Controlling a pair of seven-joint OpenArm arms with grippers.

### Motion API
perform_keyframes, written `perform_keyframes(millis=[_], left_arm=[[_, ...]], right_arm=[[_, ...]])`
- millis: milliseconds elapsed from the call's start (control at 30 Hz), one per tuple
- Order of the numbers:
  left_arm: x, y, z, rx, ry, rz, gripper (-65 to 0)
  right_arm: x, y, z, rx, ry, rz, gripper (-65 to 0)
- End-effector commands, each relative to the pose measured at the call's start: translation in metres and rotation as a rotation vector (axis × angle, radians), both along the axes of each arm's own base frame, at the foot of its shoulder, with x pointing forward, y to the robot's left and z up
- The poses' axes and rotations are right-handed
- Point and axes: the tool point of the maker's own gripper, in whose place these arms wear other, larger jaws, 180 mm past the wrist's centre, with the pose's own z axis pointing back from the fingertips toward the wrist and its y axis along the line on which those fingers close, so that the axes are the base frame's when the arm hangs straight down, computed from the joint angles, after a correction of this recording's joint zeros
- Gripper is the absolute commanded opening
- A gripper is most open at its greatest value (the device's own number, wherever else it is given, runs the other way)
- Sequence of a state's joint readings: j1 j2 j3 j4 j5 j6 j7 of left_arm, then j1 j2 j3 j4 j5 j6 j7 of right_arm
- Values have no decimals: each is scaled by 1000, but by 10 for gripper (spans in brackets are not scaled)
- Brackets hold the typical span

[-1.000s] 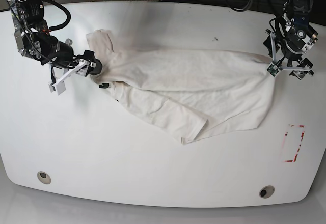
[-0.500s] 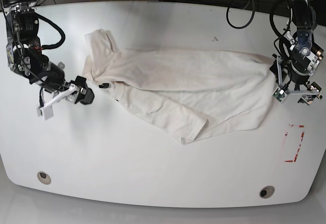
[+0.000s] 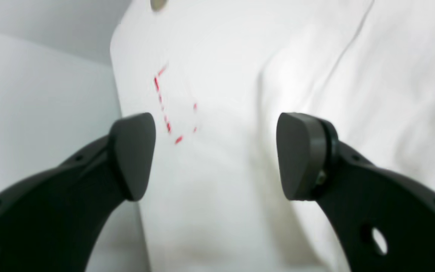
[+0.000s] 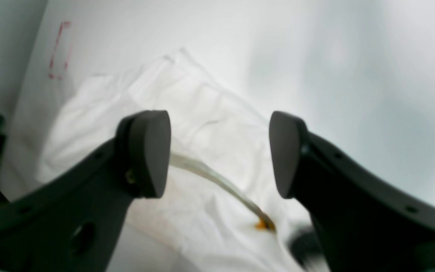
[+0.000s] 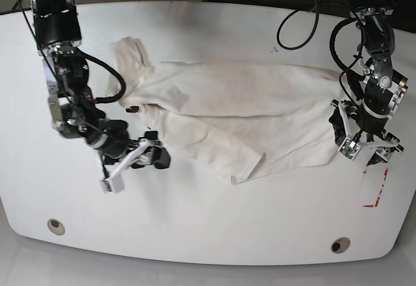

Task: Layout the t-shirt on the table in an organized manner, then fold the t-shirt properly
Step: 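Release the shirt from both grippers onto the table, then lower the right gripper onto the shirt body and grasp fabric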

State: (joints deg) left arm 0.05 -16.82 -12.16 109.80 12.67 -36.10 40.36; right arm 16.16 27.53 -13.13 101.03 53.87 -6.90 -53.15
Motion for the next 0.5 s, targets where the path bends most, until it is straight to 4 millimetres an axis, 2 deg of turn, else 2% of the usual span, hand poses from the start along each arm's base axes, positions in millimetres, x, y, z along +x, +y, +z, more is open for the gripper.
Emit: perform_keyframes(millis=[0, 167, 233, 467], left_arm=[[7, 1, 18, 4, -63, -10, -183], [7, 8, 22, -5, -82, 9, -183], [6, 11, 22, -5, -83, 16, -183], [-2, 25, 19, 1, -73, 53, -183]], right_arm=[[18, 4, 11, -17, -70, 15, -254], [34, 16, -9, -75, -91, 43, -254], [42, 15, -22, -115, -105, 58, -254], [64, 7, -38, -218, -160, 113, -254]])
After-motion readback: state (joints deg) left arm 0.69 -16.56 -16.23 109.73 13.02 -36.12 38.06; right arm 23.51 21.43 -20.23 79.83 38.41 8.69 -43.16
